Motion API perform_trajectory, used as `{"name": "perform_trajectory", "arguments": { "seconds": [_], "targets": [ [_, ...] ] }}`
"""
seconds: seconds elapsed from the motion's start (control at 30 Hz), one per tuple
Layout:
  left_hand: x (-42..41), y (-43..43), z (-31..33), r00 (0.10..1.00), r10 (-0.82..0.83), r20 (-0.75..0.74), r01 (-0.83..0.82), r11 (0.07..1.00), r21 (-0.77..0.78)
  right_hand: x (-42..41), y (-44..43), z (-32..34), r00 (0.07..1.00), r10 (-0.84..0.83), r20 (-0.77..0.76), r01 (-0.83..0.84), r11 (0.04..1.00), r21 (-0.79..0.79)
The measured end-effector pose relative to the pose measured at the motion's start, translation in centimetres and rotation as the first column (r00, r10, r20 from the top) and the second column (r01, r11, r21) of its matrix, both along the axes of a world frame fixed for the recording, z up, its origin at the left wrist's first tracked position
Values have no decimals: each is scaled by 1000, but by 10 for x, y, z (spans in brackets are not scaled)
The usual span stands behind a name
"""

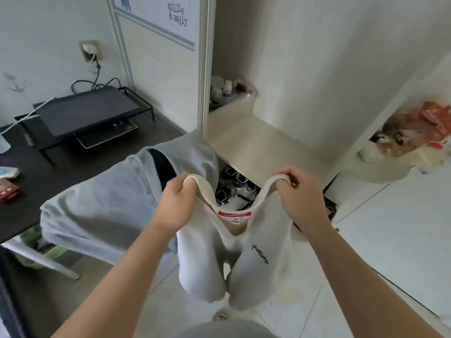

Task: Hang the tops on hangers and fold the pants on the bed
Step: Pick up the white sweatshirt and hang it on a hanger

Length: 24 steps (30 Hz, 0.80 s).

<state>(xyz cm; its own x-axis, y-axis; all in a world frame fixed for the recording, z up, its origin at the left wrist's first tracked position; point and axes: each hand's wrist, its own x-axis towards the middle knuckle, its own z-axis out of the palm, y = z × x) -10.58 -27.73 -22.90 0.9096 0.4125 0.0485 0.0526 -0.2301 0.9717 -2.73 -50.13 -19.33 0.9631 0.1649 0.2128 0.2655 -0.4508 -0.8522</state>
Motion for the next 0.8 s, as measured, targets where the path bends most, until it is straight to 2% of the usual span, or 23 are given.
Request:
{"name": "perform_trajectory", "arguments": {
  "seconds": [0.23, 0.37, 0.6, 0.8],
  "targets": [
    [142, -24, 59, 989, -109, 103, 107, 994, 29, 100, -11, 50, 993, -71, 89, 69, 997, 21],
    [216, -18, 99, 959, -205, 198, 194, 978, 71, 153, -3, 83, 966, -138, 217, 135, 990, 27],
    [335, 11, 193, 877, -344, 334, 324, 939, 117, 244, 21, 163, 875, -279, 395, 283, 958, 51],
    [414, 18, 293, 819, -393, 418, 380, 918, 118, 297, 38, 255, 747, -384, 543, 437, 899, 35]
  ]
}}
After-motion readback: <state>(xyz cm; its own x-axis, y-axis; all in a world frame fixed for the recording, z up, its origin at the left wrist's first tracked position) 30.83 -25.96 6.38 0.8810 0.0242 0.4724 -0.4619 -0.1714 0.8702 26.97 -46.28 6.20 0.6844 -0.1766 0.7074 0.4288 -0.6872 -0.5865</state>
